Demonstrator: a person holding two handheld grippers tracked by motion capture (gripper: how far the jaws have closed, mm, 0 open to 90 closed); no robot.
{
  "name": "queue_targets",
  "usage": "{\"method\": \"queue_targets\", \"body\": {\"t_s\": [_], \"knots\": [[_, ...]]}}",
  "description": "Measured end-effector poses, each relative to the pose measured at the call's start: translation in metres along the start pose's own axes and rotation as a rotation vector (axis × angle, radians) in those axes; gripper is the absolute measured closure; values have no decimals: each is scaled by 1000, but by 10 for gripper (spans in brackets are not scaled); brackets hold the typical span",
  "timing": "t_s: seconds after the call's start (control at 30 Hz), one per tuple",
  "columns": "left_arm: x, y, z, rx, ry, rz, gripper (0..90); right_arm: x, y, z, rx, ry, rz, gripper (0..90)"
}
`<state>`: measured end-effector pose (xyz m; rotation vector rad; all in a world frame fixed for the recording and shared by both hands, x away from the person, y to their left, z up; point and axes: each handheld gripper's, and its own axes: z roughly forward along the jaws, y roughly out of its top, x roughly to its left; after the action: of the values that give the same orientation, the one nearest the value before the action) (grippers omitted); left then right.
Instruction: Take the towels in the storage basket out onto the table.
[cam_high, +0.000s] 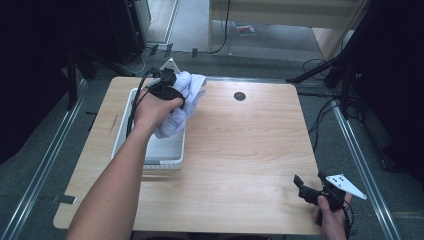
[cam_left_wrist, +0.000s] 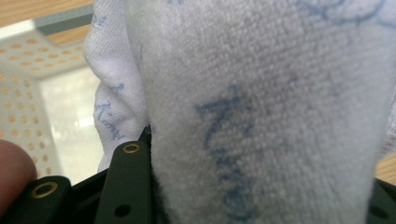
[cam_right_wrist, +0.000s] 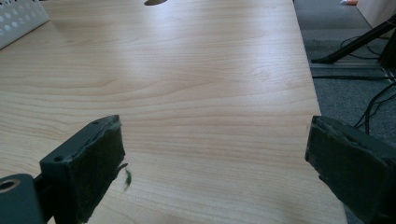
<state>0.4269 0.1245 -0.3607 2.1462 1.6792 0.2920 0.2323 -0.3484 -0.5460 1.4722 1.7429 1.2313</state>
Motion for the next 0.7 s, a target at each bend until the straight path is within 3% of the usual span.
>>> {"method": "queue_targets", "body": {"t_s": [0.1,0.23,0.7], "knots": [[-8,3,2,6,-3,10,529,0,0,0,-1,0,0,45],[-27,8,9,8,-21,40,529,0,0,0,-3,2,2,46],[-75,18,29,15,-77,76,527,0,0,-1,-5,3,5,47]]}}
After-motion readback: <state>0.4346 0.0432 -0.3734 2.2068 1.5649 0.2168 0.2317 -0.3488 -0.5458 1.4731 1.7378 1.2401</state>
